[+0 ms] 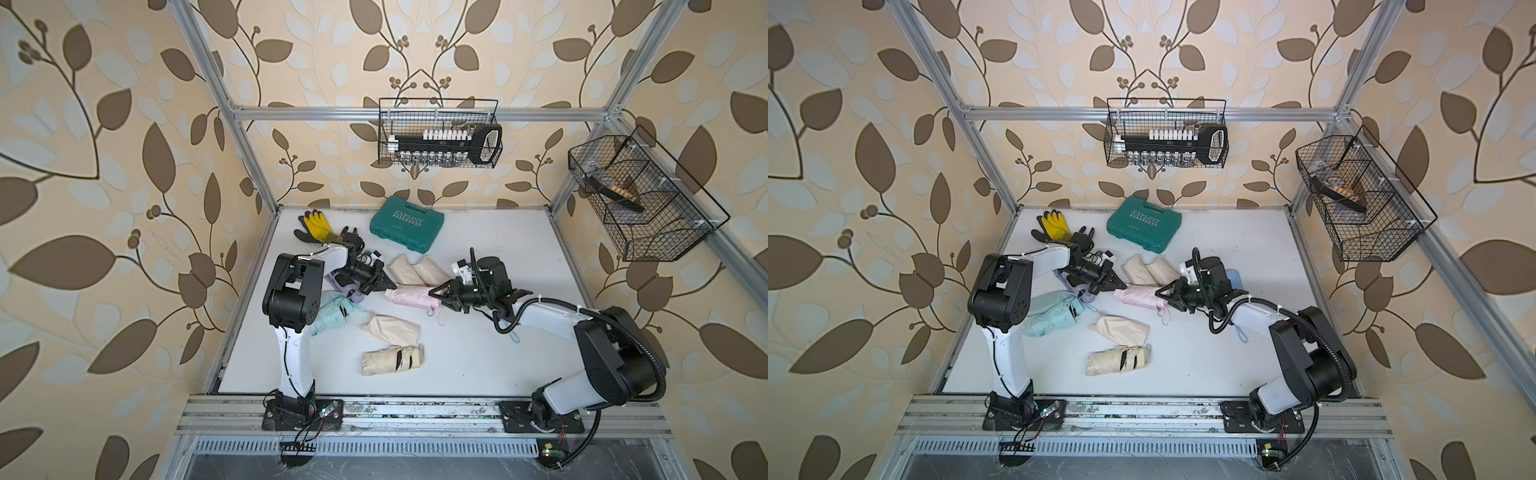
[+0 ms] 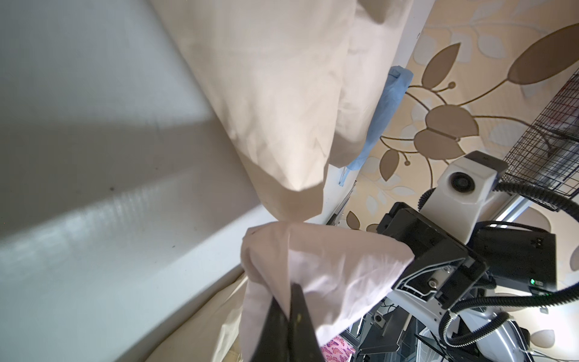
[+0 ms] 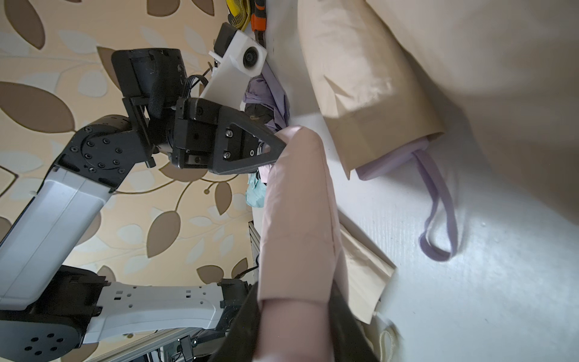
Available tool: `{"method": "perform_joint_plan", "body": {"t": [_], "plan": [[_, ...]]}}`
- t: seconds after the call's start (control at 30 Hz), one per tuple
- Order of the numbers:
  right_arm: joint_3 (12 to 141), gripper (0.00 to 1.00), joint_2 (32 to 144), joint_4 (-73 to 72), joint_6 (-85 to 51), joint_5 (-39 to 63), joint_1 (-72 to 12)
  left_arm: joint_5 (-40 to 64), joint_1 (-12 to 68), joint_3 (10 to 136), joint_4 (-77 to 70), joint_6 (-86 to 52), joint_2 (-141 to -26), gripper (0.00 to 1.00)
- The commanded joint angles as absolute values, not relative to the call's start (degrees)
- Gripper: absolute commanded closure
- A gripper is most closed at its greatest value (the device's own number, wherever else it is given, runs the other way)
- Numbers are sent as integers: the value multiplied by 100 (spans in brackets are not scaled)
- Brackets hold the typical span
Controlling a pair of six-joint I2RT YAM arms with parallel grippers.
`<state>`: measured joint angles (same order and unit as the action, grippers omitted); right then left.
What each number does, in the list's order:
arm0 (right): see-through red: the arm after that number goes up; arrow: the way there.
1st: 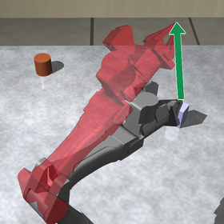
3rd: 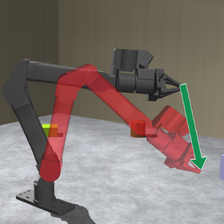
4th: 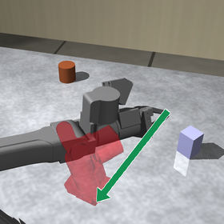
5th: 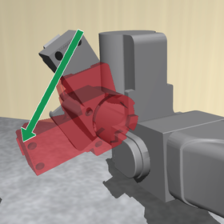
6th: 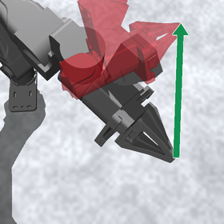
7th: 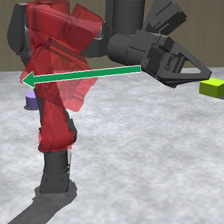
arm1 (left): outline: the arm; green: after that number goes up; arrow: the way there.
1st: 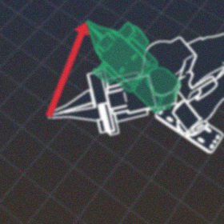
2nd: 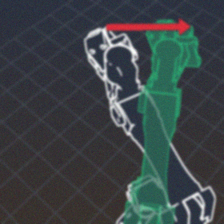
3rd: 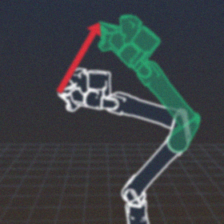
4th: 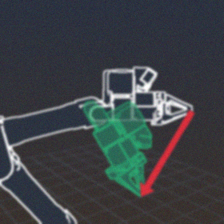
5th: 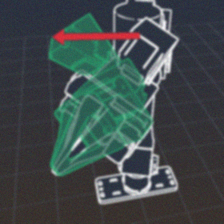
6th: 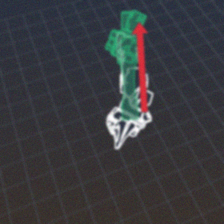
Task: Take umbrellas out of sleeves
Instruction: Take out the umbrella from the umbrella sleeve.
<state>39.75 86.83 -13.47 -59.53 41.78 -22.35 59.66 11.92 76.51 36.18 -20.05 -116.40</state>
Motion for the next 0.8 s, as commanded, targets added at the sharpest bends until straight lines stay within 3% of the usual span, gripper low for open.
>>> {"method": "perform_joint_plan", "body": {"t": [0.0, 0.47, 0.6, 0.77], "plan": [[4090, 74, 8446, -1417, -5870, 4370, -2195, 6222, 1138, 7568, 3674, -1944, -11355, 100], [3981, 74, 8152, -1236, -5797, 4675, -2092, 6205, 950, 7412, 3700, -1873, -11198, 100], [4014, 64, 8192, -1217, -5793, 4785, -2091, 6350, 960, 7279, 3499, -2025, -11124, 100], [4014, 64, 8191, -1304, -5814, 4815, -2087, 6377, 971, 7154, 3460, -2030, -11031, 100]]}}
